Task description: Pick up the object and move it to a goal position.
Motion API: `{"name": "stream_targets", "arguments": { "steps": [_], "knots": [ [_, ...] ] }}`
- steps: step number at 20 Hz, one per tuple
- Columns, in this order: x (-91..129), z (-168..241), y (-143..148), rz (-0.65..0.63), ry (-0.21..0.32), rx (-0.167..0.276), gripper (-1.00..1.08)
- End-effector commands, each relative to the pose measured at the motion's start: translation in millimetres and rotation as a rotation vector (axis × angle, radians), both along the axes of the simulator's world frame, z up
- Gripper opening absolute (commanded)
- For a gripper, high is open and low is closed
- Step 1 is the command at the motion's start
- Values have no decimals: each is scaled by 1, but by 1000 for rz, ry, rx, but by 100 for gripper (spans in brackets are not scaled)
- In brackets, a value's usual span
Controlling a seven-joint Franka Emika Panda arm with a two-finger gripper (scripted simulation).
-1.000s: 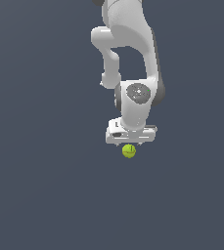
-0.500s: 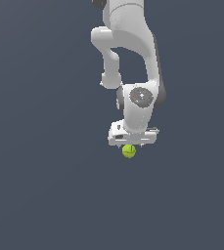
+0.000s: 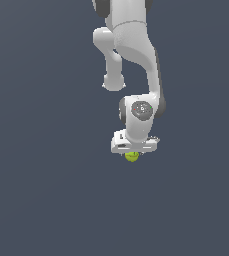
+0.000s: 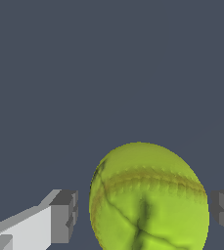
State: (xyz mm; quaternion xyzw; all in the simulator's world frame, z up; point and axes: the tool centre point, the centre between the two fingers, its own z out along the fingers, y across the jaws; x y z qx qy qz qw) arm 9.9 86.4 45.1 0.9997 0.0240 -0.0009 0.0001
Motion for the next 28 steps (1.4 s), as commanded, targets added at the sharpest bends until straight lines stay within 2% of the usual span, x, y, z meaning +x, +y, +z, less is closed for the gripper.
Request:
{"name": "stream_targets", "arguments": {
  "steps": [1, 2, 3, 18, 23, 28],
  "knots": [
    [1, -3, 0, 0, -2, 0, 100],
    [1, -4, 0, 0, -2, 0, 100],
    [1, -4, 0, 0, -2, 0, -100],
    [0, 4, 8, 0, -2, 0, -100],
    [-4, 28, 32, 0, -2, 0, -100],
    [-11, 65, 71, 0, -2, 0, -100]
  ]
}}
